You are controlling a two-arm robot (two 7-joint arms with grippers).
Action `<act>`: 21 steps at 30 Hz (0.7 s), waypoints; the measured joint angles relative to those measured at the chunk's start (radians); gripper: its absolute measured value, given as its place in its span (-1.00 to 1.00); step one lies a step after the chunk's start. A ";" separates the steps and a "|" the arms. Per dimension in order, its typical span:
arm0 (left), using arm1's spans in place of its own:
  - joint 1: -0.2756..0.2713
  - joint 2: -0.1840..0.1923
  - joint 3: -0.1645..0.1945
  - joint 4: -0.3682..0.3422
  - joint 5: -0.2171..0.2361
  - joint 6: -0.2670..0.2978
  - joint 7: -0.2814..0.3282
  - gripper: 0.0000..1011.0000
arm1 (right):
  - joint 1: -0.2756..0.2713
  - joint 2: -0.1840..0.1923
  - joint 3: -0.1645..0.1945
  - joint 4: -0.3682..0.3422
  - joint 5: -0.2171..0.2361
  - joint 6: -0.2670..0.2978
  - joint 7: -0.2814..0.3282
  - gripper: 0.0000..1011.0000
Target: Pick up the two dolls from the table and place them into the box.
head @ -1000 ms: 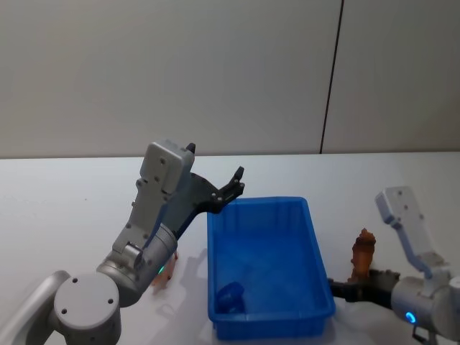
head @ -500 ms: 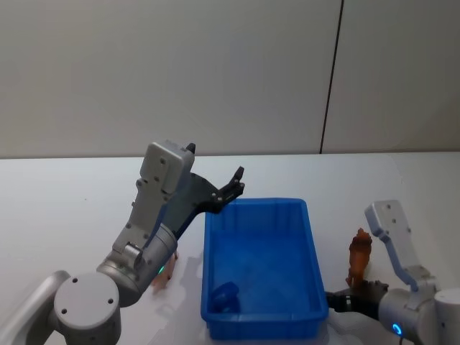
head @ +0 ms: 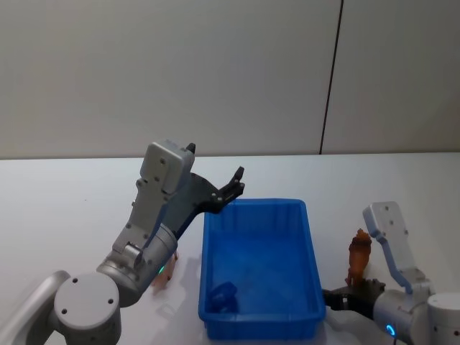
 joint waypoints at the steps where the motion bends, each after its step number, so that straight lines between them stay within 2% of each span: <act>1: 0.000 0.000 0.000 0.000 0.000 0.000 0.000 0.98 | 0.000 -0.002 -0.001 0.002 -0.002 -0.005 -0.002 0.98; 21: 0.000 0.000 0.000 0.000 0.000 0.000 0.000 0.98 | -0.007 -0.019 0.006 0.001 -0.006 -0.067 -0.062 0.98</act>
